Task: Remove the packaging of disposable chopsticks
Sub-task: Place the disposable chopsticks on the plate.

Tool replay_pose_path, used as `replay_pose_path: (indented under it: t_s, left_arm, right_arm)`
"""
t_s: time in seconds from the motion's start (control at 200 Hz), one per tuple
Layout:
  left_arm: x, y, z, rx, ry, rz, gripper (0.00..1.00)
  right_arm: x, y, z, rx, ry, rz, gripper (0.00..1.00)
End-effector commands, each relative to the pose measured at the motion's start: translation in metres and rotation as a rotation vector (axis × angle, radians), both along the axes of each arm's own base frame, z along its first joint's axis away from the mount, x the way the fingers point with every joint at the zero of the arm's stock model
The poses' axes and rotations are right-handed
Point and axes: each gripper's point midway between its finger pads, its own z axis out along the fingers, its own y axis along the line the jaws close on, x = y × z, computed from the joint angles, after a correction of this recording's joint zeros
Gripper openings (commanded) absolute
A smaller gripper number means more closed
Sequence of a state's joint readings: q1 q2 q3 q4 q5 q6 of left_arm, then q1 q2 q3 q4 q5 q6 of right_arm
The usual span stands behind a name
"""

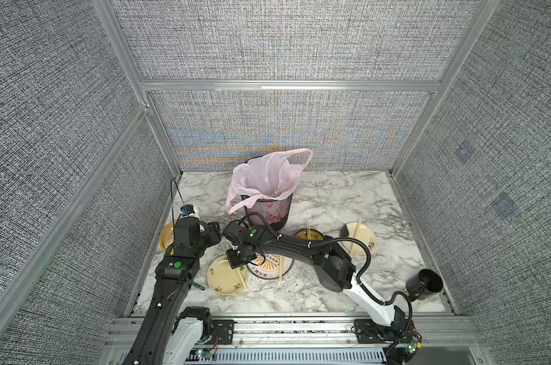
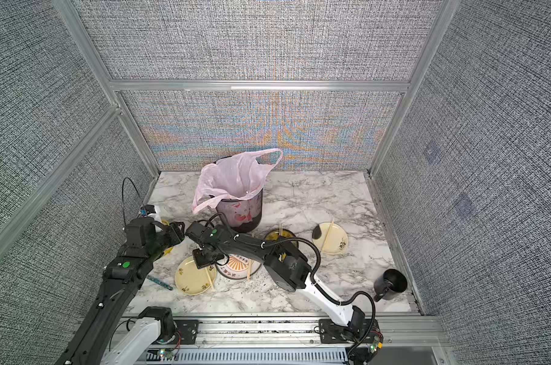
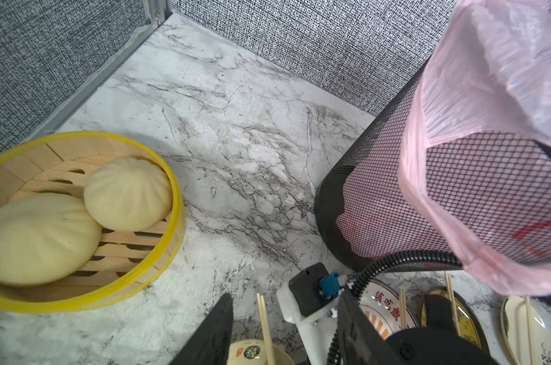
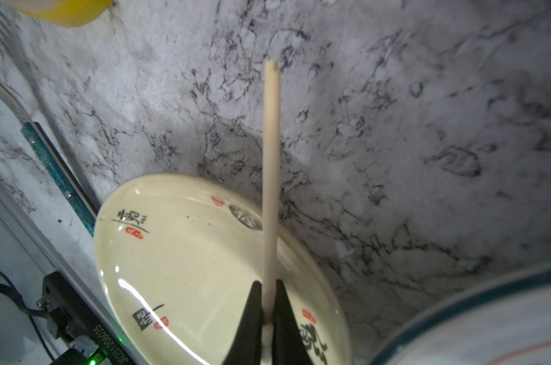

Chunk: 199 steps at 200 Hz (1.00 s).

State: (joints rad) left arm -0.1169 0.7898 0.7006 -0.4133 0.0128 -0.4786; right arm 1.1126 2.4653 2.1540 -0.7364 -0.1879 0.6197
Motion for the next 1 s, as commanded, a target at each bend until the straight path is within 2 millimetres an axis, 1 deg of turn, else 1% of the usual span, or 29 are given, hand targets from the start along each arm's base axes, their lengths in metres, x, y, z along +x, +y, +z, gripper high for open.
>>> replay_pose_path:
  t_s: [0.0,0.175,0.31,0.355,0.435,0.576,0.706,0.816,0.991]
  left_arm:
    - [0.0037,-0.0053,0.0053,-0.010,-0.028,-0.028,0.54]
    - [0.0052,-0.0082,0.0037,-0.019,-0.022,-0.041,0.54]
    - [0.0065,-0.0084,0.0039,-0.020,-0.022,-0.041,0.54]
    - [0.0064,-0.0085,0.0032,-0.020,-0.019,-0.042,0.54]
    - [0.0064,-0.0085,0.0031,-0.019,-0.021,-0.041,0.54]
    - [0.0062,-0.0090,0.0050,-0.016,-0.028,-0.047,0.54]
    - [0.0056,-0.0087,0.0052,-0.016,-0.033,-0.047,0.54]
    - [0.0055,-0.0085,0.0058,-0.015,-0.040,-0.047,0.54]
    - [0.0044,-0.0087,0.0079,-0.013,-0.049,-0.050,0.55]
  right_arm:
    - [0.0002,-0.0046,-0.0001,-0.022,0.000,0.004,0.05]
    - [0.0018,-0.0103,-0.0007,-0.046,-0.008,-0.002,0.11]
    - [0.0007,-0.0097,-0.0005,-0.045,-0.002,0.003,0.13]
    - [-0.0004,-0.0087,-0.0013,-0.042,0.003,0.006,0.16]
    - [-0.0015,-0.0082,-0.0021,-0.049,0.007,0.011,0.18]
    - [-0.0023,-0.0071,0.0015,-0.049,-0.005,0.015,0.19]
    - [-0.0013,-0.0111,0.0031,-0.073,-0.029,0.006,0.19]
    - [-0.0023,-0.0130,0.0039,-0.087,-0.042,0.001,0.23]
    - [-0.0016,-0.0135,0.0044,-0.094,-0.052,0.002,0.23]
